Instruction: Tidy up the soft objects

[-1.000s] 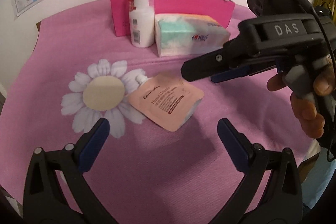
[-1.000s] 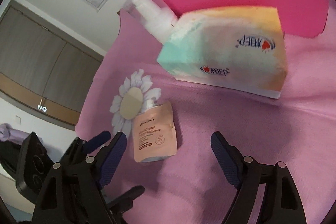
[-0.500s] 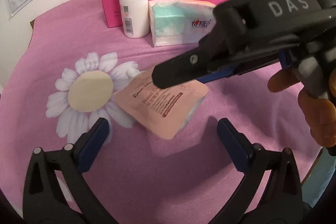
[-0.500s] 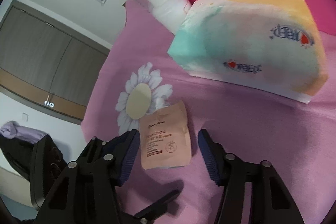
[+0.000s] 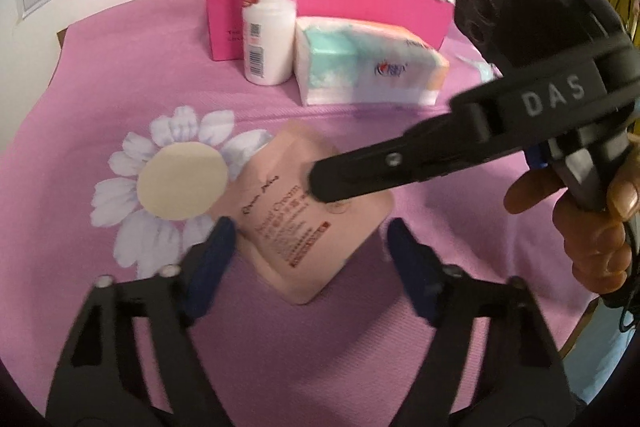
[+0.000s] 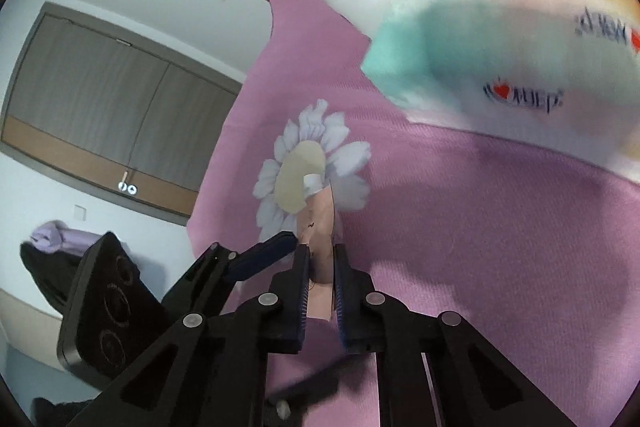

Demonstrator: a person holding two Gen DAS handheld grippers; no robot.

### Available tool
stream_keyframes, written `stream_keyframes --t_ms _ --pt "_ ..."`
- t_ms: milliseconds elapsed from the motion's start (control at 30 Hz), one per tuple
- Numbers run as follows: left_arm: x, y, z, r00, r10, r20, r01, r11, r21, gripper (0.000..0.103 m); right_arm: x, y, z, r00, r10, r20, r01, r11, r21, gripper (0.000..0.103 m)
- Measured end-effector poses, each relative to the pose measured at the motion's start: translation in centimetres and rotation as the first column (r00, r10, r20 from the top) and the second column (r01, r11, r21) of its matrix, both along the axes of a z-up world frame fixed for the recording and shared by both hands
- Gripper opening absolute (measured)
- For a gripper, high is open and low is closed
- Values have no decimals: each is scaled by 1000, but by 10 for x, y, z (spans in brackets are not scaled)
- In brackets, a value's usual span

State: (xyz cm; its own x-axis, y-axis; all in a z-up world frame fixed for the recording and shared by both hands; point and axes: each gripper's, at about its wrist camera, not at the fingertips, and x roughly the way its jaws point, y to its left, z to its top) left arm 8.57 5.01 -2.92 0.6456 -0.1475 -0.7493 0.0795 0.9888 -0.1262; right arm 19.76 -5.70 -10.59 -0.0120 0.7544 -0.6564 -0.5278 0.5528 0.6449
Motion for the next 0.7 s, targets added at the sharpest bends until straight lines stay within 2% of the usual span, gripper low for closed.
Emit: stream_keyframes --t_ms 100,233,433,700 --pt "0 1 3 1000 -11 -3 11 1000 -3 65 0 -4 8 1000 -5 11 5 1000 16 9" --pt "-2 -9 17 999 -36 31 36 999 0 61 -2 -8 18 999 -11 30 10 1000 27 8" --pt "7 -18 40 993 -94 76 92 995 28 49 -4 -19 38 997 -25 68 22 999 43 8" --pt "6 -32 68 982 -137 133 132 990 46 48 -6 -46 72 990 -55 128 48 997 61 8"
